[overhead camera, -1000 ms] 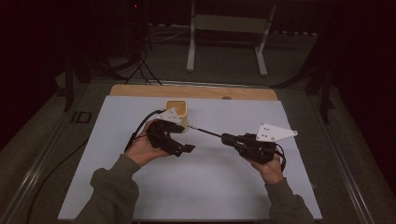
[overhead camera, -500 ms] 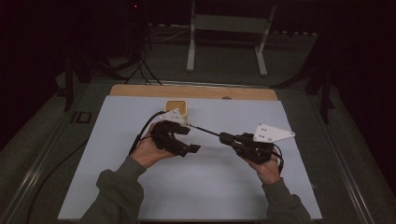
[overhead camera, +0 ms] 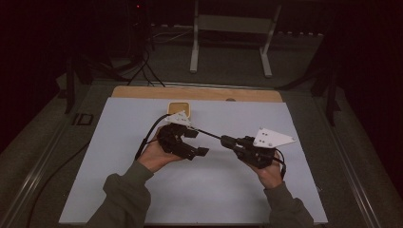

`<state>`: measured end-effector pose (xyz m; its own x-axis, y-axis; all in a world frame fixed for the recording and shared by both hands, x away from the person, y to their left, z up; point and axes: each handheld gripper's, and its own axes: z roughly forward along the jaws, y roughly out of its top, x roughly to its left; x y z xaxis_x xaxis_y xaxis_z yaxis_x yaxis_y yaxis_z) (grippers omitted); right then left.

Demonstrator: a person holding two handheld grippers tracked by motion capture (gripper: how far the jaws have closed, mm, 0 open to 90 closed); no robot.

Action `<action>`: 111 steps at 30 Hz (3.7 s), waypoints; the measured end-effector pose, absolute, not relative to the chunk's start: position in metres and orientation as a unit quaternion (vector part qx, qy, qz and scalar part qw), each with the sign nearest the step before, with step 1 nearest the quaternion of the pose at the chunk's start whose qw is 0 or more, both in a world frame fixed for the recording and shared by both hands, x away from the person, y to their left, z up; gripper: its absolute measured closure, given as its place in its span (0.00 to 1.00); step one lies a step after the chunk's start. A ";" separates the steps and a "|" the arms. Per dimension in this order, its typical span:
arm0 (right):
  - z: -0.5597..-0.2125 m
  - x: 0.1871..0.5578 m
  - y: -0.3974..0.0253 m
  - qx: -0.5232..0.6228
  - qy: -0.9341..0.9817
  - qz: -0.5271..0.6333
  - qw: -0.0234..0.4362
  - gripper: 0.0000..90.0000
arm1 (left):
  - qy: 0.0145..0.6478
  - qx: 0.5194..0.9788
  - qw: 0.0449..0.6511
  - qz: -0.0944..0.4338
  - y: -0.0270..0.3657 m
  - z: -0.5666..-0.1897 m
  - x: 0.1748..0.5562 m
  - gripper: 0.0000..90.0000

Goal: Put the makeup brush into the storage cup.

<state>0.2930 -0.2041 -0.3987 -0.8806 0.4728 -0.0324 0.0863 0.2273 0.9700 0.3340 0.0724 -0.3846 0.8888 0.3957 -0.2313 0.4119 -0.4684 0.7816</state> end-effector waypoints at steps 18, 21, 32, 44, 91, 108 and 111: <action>-0.400 0.290 -0.204 0.183 0.755 0.605 0.176 0.95 | 0.247 0.819 0.514 -0.058 0.076 -0.389 0.338 0.29; -0.400 0.289 -0.204 0.182 0.754 0.606 0.177 0.95 | 0.248 0.816 0.519 -0.064 0.076 -0.390 0.338 0.30; -0.401 0.289 -0.203 0.180 0.754 0.605 0.181 0.94 | 0.258 0.800 0.537 -0.072 0.077 -0.389 0.340 0.31; -0.402 0.289 -0.204 0.180 0.752 0.608 0.180 0.94 | 0.262 0.791 0.547 -0.079 0.078 -0.389 0.342 0.36; -0.419 0.294 -0.188 0.198 0.793 0.551 0.167 0.16 | 0.300 0.745 0.591 -0.077 0.085 -0.379 0.341 0.95; -0.425 0.295 -0.188 0.203 0.801 0.541 0.156 0.13 | 0.307 0.754 0.578 -0.054 0.090 -0.376 0.342 0.95; -0.425 0.295 -0.188 0.202 0.804 0.538 0.155 0.13 | 0.309 0.755 0.577 -0.051 0.090 -0.376 0.343 0.95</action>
